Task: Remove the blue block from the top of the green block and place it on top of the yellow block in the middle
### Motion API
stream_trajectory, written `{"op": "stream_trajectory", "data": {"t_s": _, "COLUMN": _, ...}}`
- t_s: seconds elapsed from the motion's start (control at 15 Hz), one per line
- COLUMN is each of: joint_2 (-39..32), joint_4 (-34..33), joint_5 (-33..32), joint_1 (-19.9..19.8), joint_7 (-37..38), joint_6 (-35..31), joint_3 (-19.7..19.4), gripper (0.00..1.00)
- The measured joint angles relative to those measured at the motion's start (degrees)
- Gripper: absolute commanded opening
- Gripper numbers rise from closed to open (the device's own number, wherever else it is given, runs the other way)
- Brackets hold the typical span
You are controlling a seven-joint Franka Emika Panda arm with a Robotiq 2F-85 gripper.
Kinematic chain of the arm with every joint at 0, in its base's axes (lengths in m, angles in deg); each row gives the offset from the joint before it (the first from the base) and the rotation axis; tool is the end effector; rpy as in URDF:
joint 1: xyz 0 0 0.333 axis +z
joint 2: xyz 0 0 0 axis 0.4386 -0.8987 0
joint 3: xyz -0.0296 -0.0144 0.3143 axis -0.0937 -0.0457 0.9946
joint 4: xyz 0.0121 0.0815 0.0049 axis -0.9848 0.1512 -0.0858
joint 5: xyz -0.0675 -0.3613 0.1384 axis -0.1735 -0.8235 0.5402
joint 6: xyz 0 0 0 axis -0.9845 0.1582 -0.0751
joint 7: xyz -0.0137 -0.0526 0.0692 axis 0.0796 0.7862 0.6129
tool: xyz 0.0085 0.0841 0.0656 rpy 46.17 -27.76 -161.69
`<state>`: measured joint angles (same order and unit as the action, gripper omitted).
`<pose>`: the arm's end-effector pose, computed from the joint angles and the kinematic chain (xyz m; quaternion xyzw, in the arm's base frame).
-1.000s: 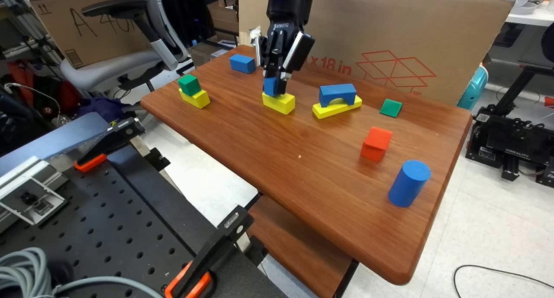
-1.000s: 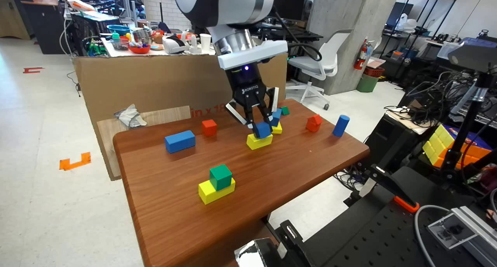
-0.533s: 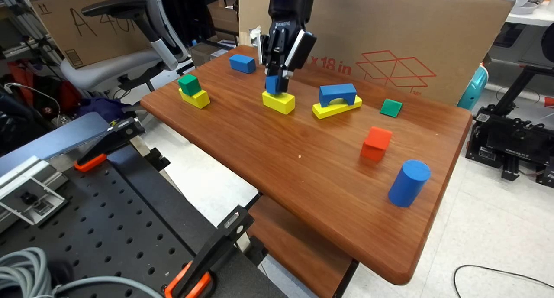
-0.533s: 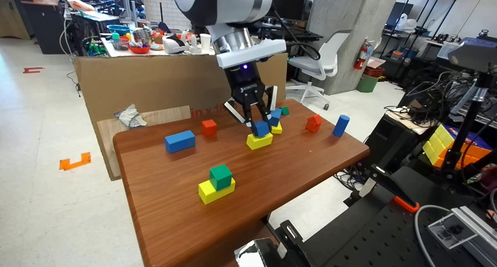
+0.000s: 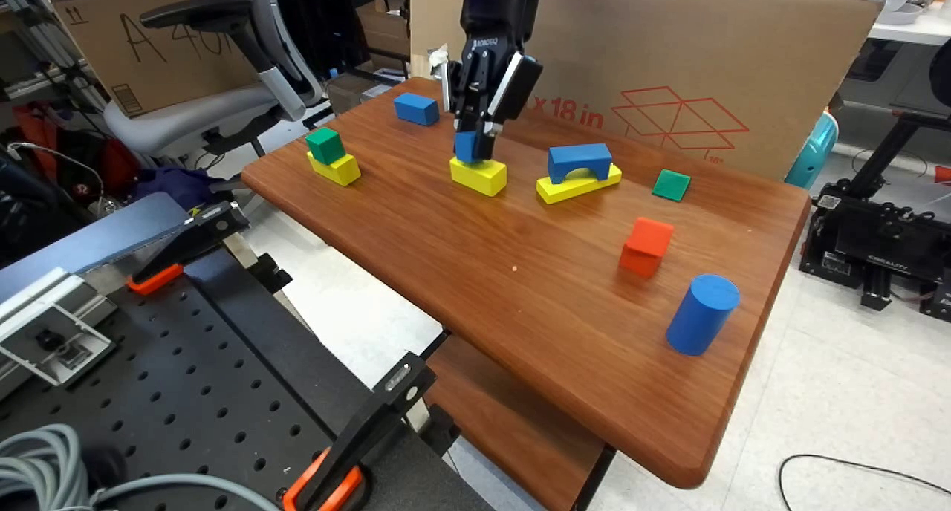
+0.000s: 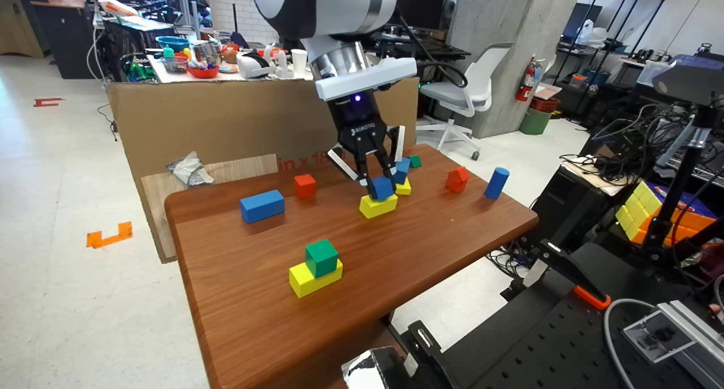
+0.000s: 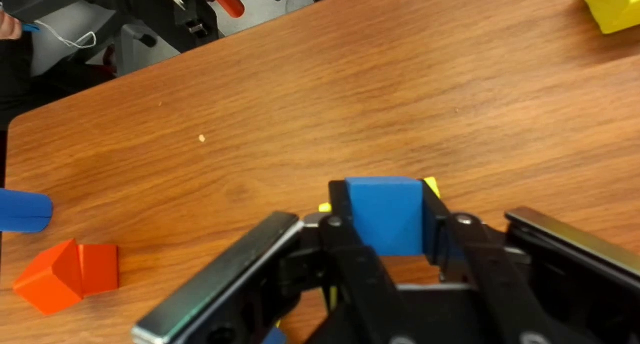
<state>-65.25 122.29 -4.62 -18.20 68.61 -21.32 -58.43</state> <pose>0.6753 0.0545 0.1166 0.9436 -0.1061 -0.2835 0.1338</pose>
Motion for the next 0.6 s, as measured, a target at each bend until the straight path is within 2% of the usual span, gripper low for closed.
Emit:
{"op": "stream_trajectory", "data": {"t_s": 0.2, "joint_2": -0.01, "joint_4": -0.04, "joint_5": 0.00, "joint_1": 0.08, "joint_7": 0.04, "joint_6": 0.32, "joint_3": 0.00, "gripper": 0.88}}
{"op": "stream_trajectory", "data": {"t_s": 0.33, "joint_2": 0.01, "joint_4": -0.28, "joint_5": 0.00, "joint_1": 0.35, "joint_7": -0.01, "joint_6": 0.32, "joint_3": 0.02, "gripper": 1.00}}
{"op": "stream_trajectory", "data": {"t_s": 0.6, "joint_2": 2.02, "joint_4": -0.17, "joint_5": -0.01, "joint_1": 1.71, "joint_7": -0.99, "joint_6": 0.17, "joint_3": 0.48, "gripper": 1.00}}
